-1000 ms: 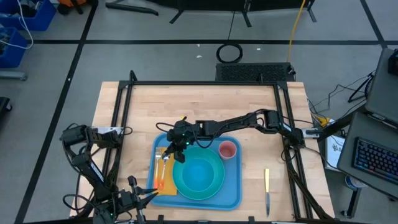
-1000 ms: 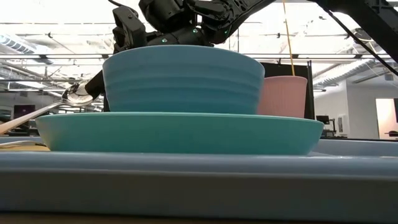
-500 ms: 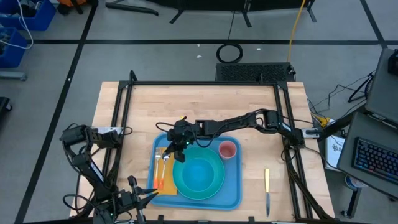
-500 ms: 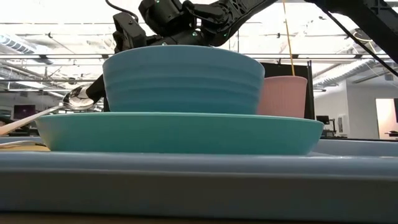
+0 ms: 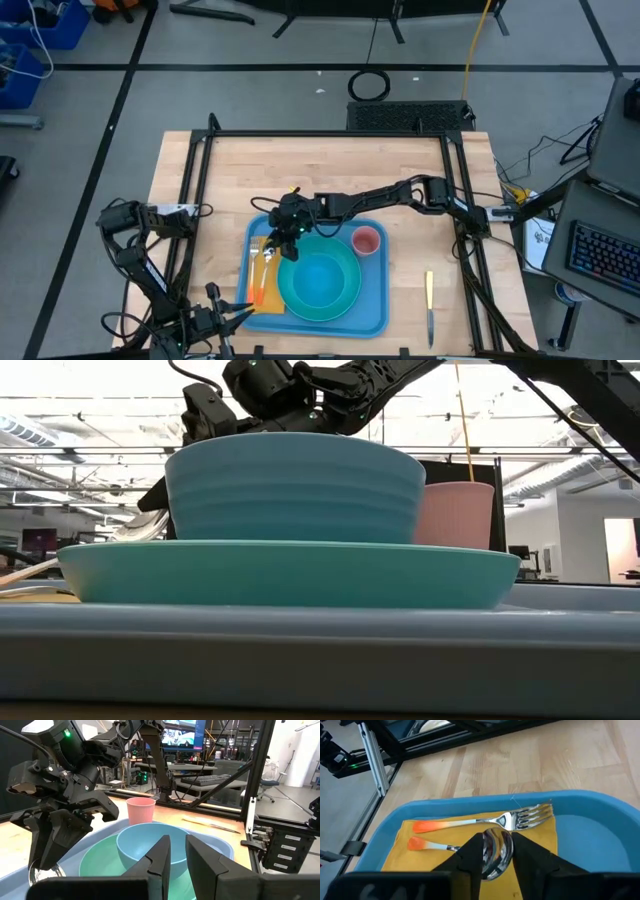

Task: Set up tray
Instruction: Put the orange spoon on the yellow napkin to the right of the orange fork

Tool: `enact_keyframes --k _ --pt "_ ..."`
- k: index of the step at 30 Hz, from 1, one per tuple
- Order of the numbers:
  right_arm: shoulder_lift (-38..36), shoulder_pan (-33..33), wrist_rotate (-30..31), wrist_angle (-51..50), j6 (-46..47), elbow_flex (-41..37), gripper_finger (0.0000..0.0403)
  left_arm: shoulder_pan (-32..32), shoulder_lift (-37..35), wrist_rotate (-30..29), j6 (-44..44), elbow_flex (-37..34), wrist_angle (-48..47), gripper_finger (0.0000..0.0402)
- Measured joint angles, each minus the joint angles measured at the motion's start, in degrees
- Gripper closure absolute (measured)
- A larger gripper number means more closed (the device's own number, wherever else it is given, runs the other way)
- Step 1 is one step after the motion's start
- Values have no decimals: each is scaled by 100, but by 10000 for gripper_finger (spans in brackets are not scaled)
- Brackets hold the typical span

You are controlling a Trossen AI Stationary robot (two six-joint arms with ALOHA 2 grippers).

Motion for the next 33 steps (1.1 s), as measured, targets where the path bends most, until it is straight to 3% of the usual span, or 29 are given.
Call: enact_keyframes --k 7,25,30,33 --pt "0 -25 -6 71 12 0 294 0 0 2 0 0 0 339" --pt "-21 -145 -41 68 150 2 297 0 0 5 7 0 -8 339" --pt "-92 -344 -704 -228 940 7 311 0 0 135 14 -2 -13 339" --pt "-92 -458 -744 -662 1048 4 320 0 0 142 13 -2 -13 339"
